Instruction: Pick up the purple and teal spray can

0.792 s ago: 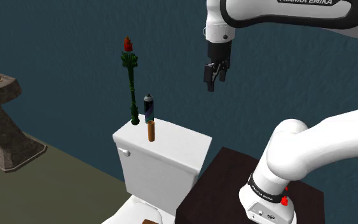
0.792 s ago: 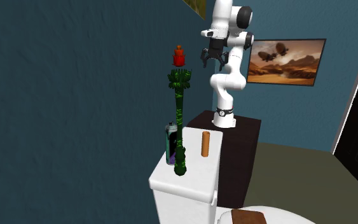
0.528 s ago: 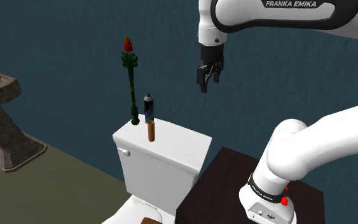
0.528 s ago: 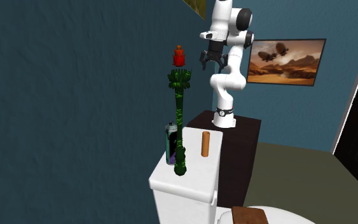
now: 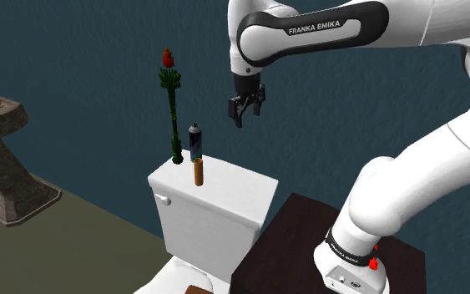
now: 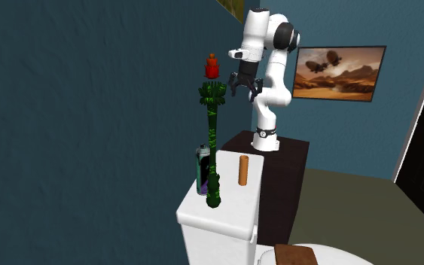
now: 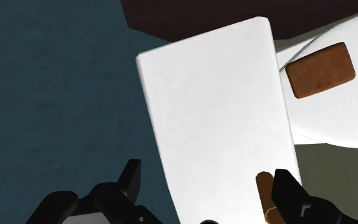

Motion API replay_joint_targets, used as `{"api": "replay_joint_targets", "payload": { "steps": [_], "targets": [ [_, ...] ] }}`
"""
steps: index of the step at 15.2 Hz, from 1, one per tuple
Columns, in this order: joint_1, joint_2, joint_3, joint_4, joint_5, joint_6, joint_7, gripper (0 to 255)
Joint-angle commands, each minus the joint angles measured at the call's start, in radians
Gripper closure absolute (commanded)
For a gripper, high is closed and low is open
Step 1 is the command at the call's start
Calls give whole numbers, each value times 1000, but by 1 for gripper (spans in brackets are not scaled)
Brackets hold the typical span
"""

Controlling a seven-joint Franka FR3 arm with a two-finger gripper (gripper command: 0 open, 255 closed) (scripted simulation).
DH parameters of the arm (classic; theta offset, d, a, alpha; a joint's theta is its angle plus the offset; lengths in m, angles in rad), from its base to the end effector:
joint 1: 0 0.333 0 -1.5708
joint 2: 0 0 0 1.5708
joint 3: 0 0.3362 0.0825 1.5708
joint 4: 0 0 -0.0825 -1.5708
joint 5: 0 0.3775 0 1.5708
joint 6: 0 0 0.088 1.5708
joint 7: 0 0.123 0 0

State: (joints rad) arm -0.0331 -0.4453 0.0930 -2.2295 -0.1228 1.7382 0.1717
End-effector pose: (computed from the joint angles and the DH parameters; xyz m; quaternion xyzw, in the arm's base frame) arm 0.3985 0.0158 0.5462 0.9953 -0.0490 -0.0150 0.0824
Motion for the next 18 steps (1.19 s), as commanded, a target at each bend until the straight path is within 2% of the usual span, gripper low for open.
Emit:
{"api": "replay_joint_targets", "payload": {
  "steps": [1, 10, 18],
  "targets": [
    [-6, 71, 10, 41, -8, 39, 30, 0],
    [-30, 392, 28, 244, -74, 185, 150, 0],
    [-27, 692, 17, 525, -139, 228, 238, 0]
  ]
}}
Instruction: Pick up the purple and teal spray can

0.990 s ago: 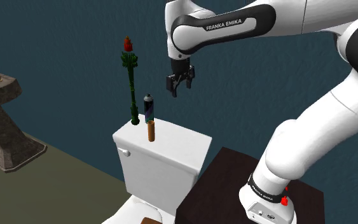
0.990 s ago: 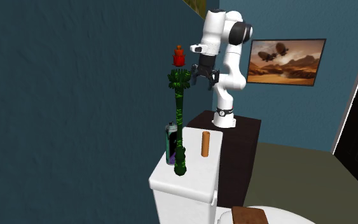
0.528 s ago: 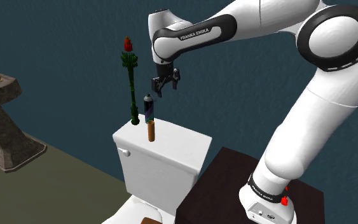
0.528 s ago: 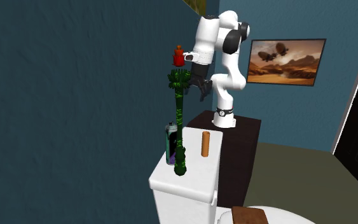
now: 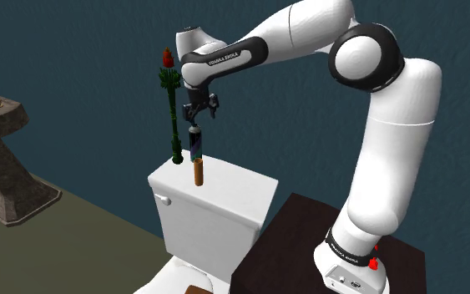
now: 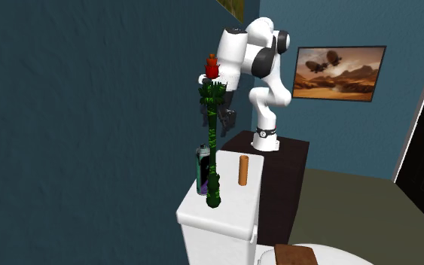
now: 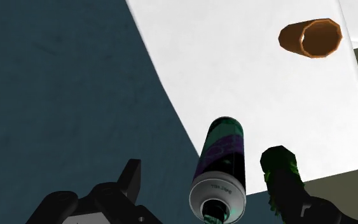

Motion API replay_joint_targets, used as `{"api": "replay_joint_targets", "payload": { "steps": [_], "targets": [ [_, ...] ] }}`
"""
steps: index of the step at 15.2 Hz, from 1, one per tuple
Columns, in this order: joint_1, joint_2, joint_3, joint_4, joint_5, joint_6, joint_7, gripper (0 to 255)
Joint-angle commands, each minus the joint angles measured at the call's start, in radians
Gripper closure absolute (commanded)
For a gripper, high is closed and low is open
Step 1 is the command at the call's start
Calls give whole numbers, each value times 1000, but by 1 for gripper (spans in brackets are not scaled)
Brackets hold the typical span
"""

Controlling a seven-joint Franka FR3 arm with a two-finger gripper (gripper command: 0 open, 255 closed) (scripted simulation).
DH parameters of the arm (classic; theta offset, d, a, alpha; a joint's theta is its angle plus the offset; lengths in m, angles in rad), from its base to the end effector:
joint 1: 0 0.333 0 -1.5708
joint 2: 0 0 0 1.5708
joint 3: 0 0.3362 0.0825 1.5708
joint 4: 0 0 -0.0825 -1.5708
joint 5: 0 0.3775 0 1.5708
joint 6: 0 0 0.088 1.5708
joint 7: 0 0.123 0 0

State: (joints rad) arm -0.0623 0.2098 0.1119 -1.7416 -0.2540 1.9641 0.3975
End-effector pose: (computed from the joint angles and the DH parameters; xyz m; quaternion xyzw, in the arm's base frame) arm 0.6226 0.0063 0.4618 0.9863 -0.1262 0.0306 0.1015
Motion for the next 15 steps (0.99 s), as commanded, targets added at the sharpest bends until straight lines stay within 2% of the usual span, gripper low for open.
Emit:
{"api": "replay_joint_targets", "payload": {
  "steps": [1, 5, 12, 15],
  "targets": [
    [4, 76, -5, 80, -15, 2, 21, 0],
    [14, 239, -20, 276, -37, -15, 46, 0],
    [13, 262, -24, 217, -47, 64, 67, 0],
    [13, 265, -25, 213, -48, 70, 69, 0]
  ]
}}
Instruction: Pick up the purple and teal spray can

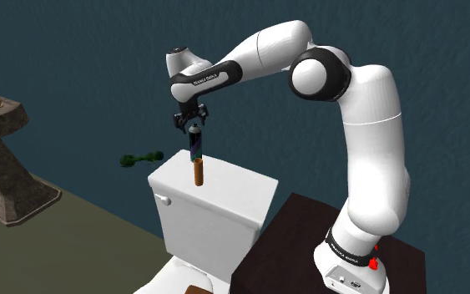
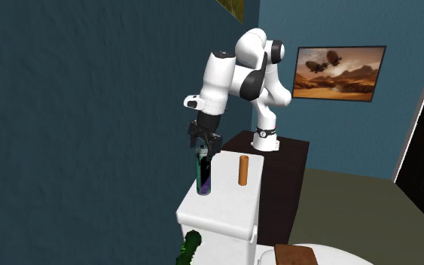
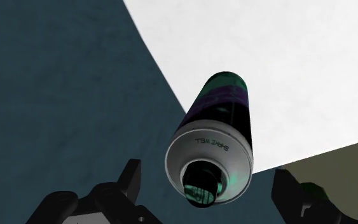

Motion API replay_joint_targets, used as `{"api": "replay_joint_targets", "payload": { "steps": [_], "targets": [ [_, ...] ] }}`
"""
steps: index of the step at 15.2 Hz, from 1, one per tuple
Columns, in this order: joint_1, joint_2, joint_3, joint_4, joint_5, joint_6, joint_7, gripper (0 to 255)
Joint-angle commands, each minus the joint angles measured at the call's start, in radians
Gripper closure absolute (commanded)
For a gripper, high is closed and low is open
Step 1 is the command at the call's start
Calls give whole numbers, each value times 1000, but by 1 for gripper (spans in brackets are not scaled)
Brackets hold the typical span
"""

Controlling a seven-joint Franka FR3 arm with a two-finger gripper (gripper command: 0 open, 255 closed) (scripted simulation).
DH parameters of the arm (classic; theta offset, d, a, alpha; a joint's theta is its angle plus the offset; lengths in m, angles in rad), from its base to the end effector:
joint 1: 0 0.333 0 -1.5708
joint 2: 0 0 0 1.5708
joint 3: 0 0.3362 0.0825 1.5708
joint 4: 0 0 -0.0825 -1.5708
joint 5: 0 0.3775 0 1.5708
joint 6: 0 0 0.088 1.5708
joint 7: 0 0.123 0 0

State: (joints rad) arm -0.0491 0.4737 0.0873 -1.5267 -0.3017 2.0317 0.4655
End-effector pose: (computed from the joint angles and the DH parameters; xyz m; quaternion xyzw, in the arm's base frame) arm 0.6978 -0.0036 0.3952 0.9814 -0.1520 0.0454 0.1082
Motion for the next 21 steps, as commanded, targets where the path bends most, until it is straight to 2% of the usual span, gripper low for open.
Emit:
{"api": "replay_joint_targets", "payload": {
  "steps": [1, 10, 21],
  "targets": [
    [0, 0, 0, -2, 0, 3, 1, 255],
    [0, 1, 0, -2, 0, 3, 1, 255],
    [2, -32, 5, 95, 16, -124, -32, 255]
  ]
}}
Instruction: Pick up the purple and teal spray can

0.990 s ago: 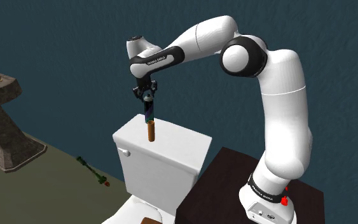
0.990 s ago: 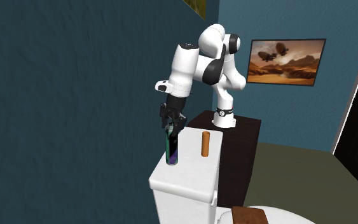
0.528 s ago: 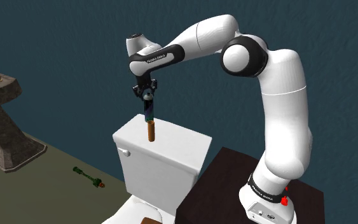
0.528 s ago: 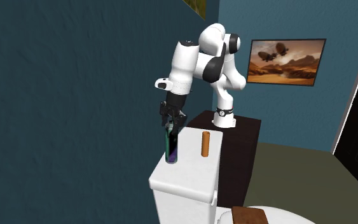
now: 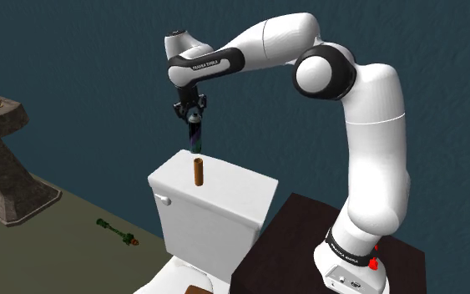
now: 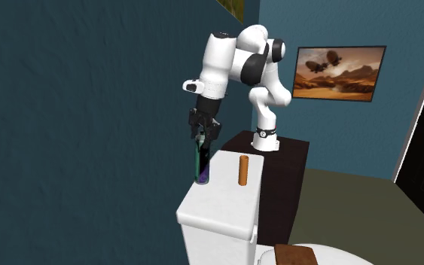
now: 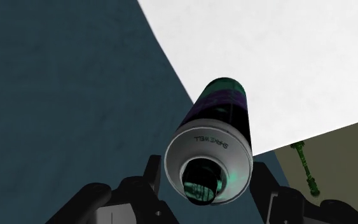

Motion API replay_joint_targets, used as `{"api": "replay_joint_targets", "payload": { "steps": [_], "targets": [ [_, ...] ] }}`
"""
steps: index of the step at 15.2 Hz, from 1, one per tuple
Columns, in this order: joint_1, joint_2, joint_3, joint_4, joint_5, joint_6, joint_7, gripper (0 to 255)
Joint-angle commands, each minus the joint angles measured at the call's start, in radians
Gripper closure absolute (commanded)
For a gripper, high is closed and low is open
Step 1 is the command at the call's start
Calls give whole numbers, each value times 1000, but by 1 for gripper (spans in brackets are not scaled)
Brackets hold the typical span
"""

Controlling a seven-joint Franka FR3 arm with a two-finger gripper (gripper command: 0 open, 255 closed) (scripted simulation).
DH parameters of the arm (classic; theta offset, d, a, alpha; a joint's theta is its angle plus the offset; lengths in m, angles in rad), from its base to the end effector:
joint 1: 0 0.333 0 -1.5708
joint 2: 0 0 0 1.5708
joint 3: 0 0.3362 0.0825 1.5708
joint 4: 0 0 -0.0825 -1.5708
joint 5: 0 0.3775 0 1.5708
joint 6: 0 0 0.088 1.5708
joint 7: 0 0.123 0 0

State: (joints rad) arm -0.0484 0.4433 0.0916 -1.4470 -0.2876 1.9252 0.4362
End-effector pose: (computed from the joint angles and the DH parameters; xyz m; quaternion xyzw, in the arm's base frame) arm 0.6968 -0.0045 0.4446 0.9814 -0.1520 0.0455 0.1082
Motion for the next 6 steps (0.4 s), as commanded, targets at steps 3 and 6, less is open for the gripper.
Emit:
{"api": "replay_joint_targets", "payload": {
  "steps": [3, 6],
  "targets": [
    [3, -6, 2, 49, 5, -54, -12, 255],
    [3, -7, 2, 62, 6, -68, -15, 255]
  ]
}}
